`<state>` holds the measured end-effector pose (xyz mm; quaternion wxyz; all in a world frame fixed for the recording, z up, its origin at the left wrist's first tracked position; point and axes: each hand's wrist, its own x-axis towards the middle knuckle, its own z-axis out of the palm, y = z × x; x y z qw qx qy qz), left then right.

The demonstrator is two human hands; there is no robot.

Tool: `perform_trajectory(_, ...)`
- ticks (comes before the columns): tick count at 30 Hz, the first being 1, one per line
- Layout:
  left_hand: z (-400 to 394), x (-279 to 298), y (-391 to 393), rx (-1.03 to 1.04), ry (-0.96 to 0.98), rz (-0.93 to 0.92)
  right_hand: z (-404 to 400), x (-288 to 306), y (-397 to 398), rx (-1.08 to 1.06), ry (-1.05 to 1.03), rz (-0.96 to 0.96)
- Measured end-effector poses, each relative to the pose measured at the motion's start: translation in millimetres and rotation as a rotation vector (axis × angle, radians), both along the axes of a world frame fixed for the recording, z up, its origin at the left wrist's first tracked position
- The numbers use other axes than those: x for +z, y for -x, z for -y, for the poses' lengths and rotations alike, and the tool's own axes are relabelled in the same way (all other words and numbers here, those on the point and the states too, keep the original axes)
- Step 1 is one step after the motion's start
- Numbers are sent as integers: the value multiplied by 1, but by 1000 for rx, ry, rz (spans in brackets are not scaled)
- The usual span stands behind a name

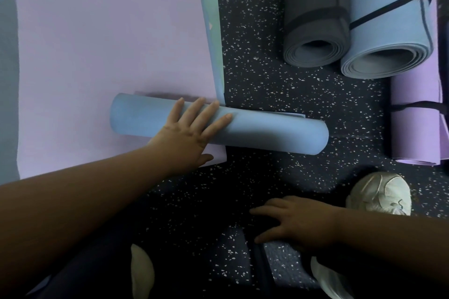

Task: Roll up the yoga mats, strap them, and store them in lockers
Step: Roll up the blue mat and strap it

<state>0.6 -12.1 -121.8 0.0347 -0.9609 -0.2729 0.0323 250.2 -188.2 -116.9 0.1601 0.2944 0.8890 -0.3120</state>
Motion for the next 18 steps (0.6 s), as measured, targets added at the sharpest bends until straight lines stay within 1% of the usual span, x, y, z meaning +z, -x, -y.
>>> perform_trajectory(2,0,0,0,2,-2,-4,-3,0,10,6,53,-42)
perform_trajectory(5,1,1,0,2,-10,-2,-5,4,21,-9,174,-56)
perform_trajectory(9,1,1,0,3,-26,4,-3,10,27,-234,335,4)
perform_trajectory(13,2,0,0,3,-38,-1,-4,12,33,-238,407,98)
perform_trajectory(18,2,-1,0,6,-36,-3,-3,9,35,-228,458,129)
